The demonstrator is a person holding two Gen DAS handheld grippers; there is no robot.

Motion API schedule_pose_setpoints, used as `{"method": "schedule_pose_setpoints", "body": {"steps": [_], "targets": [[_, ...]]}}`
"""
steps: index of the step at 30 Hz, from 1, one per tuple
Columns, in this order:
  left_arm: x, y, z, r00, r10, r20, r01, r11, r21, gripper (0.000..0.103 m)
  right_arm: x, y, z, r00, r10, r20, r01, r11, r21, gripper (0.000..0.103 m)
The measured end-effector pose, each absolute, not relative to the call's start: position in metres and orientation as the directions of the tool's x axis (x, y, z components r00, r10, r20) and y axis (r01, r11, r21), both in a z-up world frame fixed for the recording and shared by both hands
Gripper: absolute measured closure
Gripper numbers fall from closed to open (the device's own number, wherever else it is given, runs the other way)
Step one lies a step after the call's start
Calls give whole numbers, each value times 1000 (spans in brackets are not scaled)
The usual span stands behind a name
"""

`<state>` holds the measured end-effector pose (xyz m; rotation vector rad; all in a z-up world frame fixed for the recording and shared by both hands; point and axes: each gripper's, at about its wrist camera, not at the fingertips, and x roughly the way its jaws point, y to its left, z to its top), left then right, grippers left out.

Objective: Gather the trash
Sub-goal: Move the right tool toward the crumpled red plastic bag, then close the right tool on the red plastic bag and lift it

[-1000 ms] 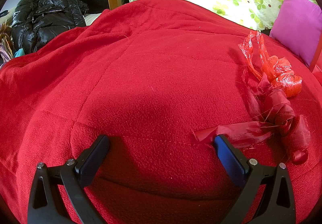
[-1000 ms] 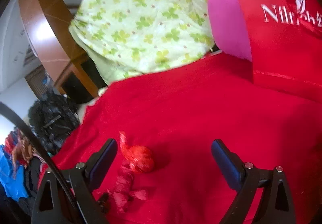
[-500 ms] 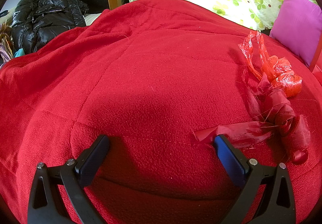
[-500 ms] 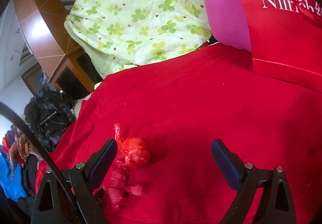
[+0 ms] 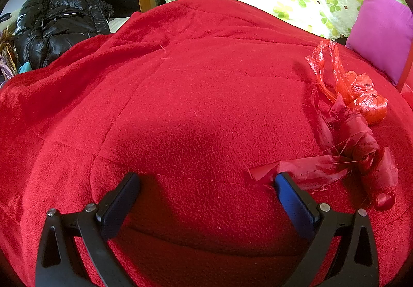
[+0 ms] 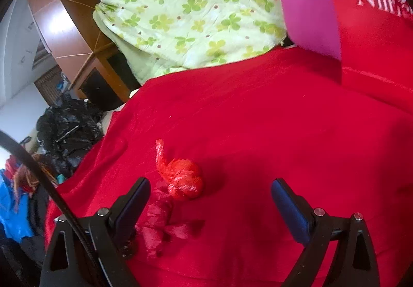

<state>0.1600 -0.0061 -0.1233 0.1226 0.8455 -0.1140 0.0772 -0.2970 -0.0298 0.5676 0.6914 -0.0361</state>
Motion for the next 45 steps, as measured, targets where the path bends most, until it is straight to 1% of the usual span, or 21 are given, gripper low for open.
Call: {"method": "schedule_pose_setpoints", "body": {"steps": [6,10,12,14,16,22,25,27,28,29,30,33,35,37,39,41,43,45], "targets": [[160,-6,-123,658,-52,-751,149,987,62,0,88,-288,-38,755,200,-625,186,848,497,7],[160,-6,-123,658,-52,-751,149,987,63,0,102,-283,-45,741,252,-623,162,832,530,7],[160,-6,-123,658,-52,-751,149,987,63,0,111,-280,-48,737,250,-628,163,836,524,10],[160,-6,-123,658,-52,-751,149,987,63,0,122,-276,-54,723,269,-637,162,830,534,20],[160,-6,-123,658,-52,-751,149,987,63,0,135,-274,-62,702,279,-655,170,828,535,24],[161,-6,-125,661,-51,-748,148,987,64,0,166,-270,-83,671,298,-679,199,810,551,24],[163,-6,-125,658,-47,-751,139,988,60,0,180,-262,-98,624,323,-712,193,819,541,24],[162,-9,-124,652,-35,-758,126,990,63,0,184,-255,-102,617,292,-731,190,846,498,28],[162,-10,-124,648,-29,-761,120,991,64,0,185,-251,-101,618,281,-734,181,858,481,36],[163,-10,-123,637,-25,-771,113,992,61,0,185,-249,-101,614,296,-732,169,856,488,49],[164,-10,-122,621,-25,-783,109,993,54,0,185,-248,-101,606,315,-730,161,850,501,55],[168,-11,-117,575,-18,-818,88,995,40,0,180,-248,-96,619,299,-727,162,856,490,56],[166,-13,-109,566,-19,-824,85,996,36,0,174,-250,-92,627,302,-718,166,849,502,57],[157,-12,-91,634,-37,-773,76,997,15,0,163,-257,-83,650,298,-699,169,840,515,57],[147,-16,-69,710,-10,-704,67,996,54,0,152,-265,-74,673,287,-682,176,833,524,57],[144,-21,-58,727,-34,-686,90,995,46,0,137,-277,-65,697,269,-665,197,819,538,57],[146,-32,-57,697,-76,-713,132,991,24,0,122,-288,-55,720,236,-653,220,814,538,57],[155,-50,-62,617,-119,-778,177,984,-11,0,106,-303,-45,742,205,-638,251,798,547,57]]}}
